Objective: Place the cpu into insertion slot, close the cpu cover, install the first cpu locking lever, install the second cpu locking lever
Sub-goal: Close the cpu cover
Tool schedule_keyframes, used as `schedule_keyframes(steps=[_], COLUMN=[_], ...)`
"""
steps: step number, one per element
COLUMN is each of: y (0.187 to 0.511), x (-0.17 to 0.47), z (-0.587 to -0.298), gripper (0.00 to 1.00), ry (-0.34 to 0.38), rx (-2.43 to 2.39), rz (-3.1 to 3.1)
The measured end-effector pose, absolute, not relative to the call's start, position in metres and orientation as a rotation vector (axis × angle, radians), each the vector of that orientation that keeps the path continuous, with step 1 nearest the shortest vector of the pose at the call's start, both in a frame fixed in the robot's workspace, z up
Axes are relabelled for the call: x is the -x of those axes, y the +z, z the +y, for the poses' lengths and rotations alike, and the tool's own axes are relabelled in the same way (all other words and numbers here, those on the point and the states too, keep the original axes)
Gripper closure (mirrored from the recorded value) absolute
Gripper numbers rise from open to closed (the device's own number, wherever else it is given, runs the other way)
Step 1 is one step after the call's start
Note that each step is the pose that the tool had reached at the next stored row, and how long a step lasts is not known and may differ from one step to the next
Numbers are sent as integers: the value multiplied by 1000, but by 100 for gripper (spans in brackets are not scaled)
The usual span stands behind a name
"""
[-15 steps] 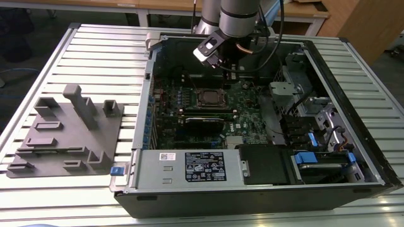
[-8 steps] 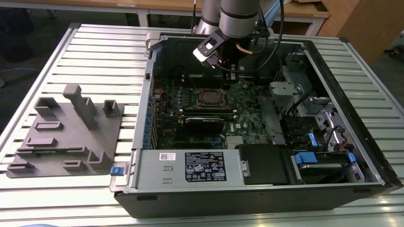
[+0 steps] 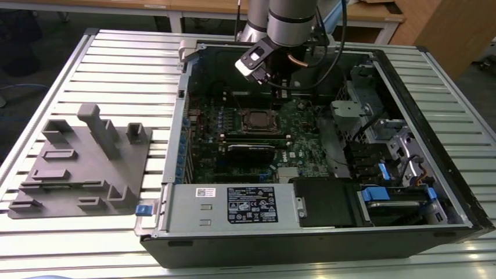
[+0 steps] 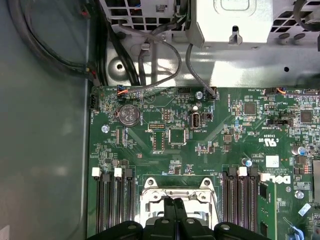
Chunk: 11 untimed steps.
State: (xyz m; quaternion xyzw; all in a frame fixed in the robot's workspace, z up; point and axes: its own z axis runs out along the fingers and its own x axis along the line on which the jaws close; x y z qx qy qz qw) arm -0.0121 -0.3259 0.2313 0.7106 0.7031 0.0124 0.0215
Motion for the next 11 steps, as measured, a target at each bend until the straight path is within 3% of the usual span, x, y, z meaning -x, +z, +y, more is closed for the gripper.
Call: schedule_keyframes(steps=[11], y=[231], x=[14], z=[-326], gripper=[89], ry=[38], rx=[-2203], rz=[2179])
